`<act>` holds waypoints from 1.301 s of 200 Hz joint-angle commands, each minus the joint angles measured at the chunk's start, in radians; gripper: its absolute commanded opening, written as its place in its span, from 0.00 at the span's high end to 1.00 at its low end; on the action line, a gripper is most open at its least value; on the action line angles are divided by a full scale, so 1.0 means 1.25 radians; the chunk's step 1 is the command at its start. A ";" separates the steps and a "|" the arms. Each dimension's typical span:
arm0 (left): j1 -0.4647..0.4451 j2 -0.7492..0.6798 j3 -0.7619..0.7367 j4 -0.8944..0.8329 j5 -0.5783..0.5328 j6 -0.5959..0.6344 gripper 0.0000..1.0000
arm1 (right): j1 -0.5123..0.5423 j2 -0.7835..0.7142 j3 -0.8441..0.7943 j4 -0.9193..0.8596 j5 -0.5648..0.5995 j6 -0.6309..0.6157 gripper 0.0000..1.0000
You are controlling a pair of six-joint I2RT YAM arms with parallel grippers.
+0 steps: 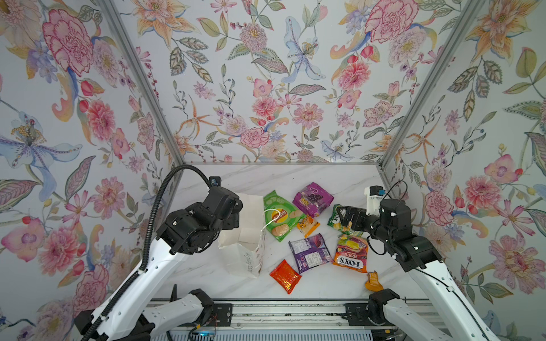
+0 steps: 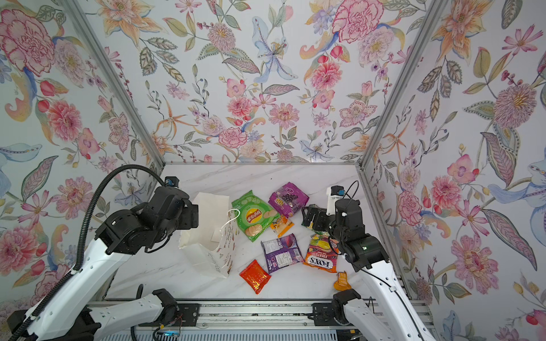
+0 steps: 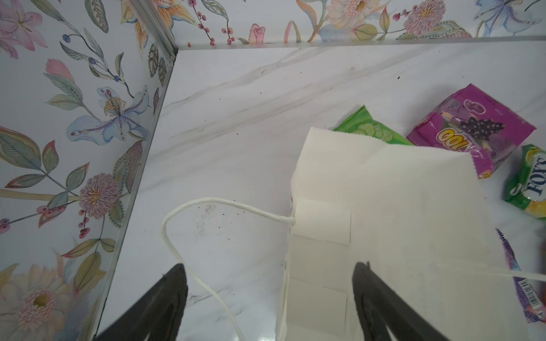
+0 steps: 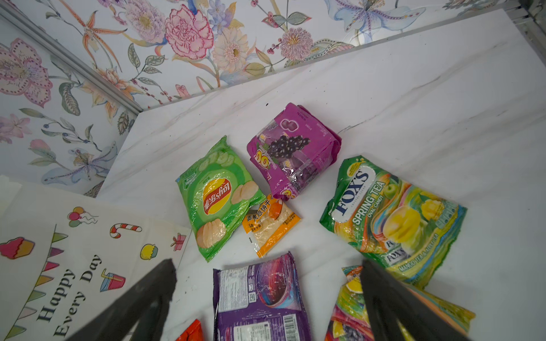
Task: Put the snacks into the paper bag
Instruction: 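Move the left gripper to the paper bag rim while the right approaches snacks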
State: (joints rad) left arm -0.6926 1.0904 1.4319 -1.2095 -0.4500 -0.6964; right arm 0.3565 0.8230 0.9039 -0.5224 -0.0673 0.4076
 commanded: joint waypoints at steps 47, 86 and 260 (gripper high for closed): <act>-0.008 0.039 -0.009 -0.038 0.055 0.056 0.36 | 0.101 0.021 0.044 -0.056 0.132 -0.025 0.01; -0.007 0.068 -0.028 -0.022 0.046 0.083 0.47 | 0.111 0.011 0.040 -0.060 0.144 -0.023 0.01; 0.116 0.022 -0.118 0.138 0.150 0.142 1.00 | 0.127 0.057 0.063 -0.079 0.159 -0.003 0.01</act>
State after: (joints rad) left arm -0.5900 1.1522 1.2972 -1.0798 -0.2859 -0.5381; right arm 0.5037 0.8783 0.9577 -0.6102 0.1242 0.3786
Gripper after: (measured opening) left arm 0.045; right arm 0.992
